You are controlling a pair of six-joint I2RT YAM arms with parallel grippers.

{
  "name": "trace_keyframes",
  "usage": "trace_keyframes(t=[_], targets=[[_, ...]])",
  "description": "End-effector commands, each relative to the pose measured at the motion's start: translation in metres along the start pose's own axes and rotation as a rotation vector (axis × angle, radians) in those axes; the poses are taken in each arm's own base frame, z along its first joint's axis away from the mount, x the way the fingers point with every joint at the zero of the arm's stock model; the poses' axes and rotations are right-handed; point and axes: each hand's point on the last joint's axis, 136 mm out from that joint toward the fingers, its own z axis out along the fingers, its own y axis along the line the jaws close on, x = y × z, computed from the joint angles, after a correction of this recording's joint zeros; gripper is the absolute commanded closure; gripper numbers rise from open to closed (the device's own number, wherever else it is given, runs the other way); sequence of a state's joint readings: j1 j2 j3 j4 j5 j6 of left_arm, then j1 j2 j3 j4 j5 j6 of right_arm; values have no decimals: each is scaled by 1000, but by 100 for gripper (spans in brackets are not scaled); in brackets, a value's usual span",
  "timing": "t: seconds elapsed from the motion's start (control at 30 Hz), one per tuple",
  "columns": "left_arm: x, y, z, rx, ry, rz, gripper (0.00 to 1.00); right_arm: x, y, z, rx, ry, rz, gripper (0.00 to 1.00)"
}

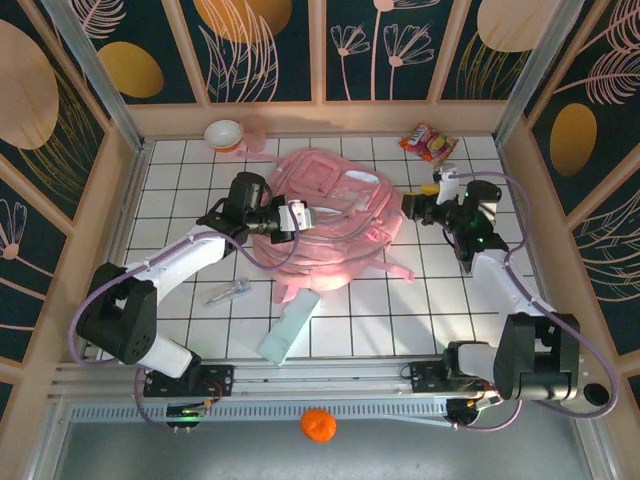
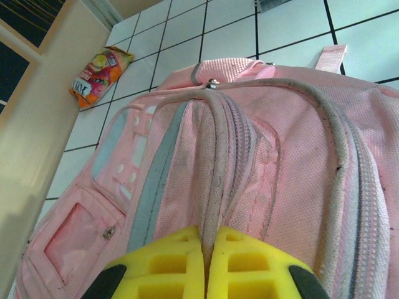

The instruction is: Pack the student bag

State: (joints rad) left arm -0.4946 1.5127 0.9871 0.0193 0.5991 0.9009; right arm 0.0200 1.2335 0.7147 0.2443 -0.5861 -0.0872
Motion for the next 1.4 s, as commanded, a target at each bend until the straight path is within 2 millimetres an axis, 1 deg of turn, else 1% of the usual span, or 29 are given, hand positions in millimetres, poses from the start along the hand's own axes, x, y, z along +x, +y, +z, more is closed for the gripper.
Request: trace_keyframes(t=[0.0,0.07,0.1,0.17,0.23,0.3,0.47,0.67,0.77,0.97,1.03,1.1,1.2,1.23,1.37], targets=[[-53,22,-16,-54,-185,95,100,1,8,7,-87,39,-188,38],[-54,22,-15,-50,-188,93,100,16,9,12,-132,101,-256,40],[-54,22,-14,-47,-189,91,100,27,8,14,-152,149,-293,40],[-54,21,-14,-39,-190,87,100,43,2,20,-171,231,-336,41],[-54,20,-13,-28,-187,90,100,57,-3,25,-197,295,-368,44],[-52,20,-12,-19,-180,95,100,68,-2,31,-253,338,-396,47],[-58,24,-13,-24,-196,107,100,79,4,48,-362,388,-423,48],[-63,28,-13,-24,-209,92,100,100,23,60,-510,454,-410,49],[-63,29,-13,-23,-207,90,100,109,28,65,-549,474,-408,49],[-69,30,-14,-12,-227,94,100,117,32,74,-584,490,-410,49],[-74,28,-15,-1,-249,97,100,116,34,76,-597,484,-404,51],[-77,28,-16,6,-264,98,100,112,39,75,-630,472,-390,56],[-73,27,-13,13,-254,91,100,104,52,68,-695,447,-364,62],[-72,27,-12,14,-252,90,100,102,56,66,-706,440,-364,63],[-70,26,-11,17,-251,88,100,92,65,59,-723,416,-370,73]])
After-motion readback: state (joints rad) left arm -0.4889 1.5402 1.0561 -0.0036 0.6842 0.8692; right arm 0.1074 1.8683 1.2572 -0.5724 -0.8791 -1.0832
